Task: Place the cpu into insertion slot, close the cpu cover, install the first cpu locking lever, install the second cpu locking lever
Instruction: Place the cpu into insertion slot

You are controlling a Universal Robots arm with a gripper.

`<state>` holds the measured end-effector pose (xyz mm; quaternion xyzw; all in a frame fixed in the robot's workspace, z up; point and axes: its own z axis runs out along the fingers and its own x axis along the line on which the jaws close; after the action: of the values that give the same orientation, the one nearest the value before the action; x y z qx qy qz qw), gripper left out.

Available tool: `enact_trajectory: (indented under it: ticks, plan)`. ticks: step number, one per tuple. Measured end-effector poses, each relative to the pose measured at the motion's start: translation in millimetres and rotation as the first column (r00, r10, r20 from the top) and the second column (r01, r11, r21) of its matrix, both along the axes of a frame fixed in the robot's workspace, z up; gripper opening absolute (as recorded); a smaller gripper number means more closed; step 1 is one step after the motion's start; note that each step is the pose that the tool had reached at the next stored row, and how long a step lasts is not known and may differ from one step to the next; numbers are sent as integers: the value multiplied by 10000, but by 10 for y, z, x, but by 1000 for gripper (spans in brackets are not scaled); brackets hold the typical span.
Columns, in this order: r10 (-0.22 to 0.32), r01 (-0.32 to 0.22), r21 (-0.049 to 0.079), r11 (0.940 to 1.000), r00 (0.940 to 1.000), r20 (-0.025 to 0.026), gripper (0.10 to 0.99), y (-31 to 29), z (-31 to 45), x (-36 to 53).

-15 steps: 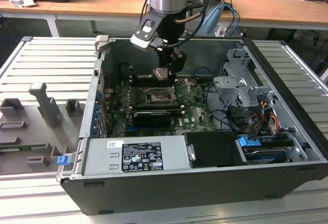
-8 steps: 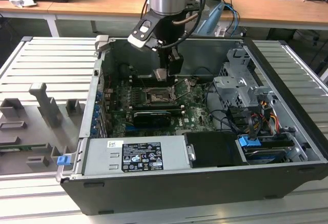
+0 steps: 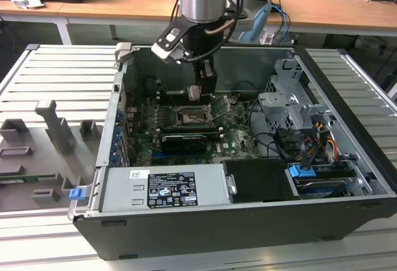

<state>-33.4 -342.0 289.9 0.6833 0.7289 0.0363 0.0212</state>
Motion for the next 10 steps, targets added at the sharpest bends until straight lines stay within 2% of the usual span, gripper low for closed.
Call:
enact_trajectory:
  ticks: [10]
  plan:
    - [-283, 283, -4, 9996, 9996, 0, 541, 0, -95, 0]
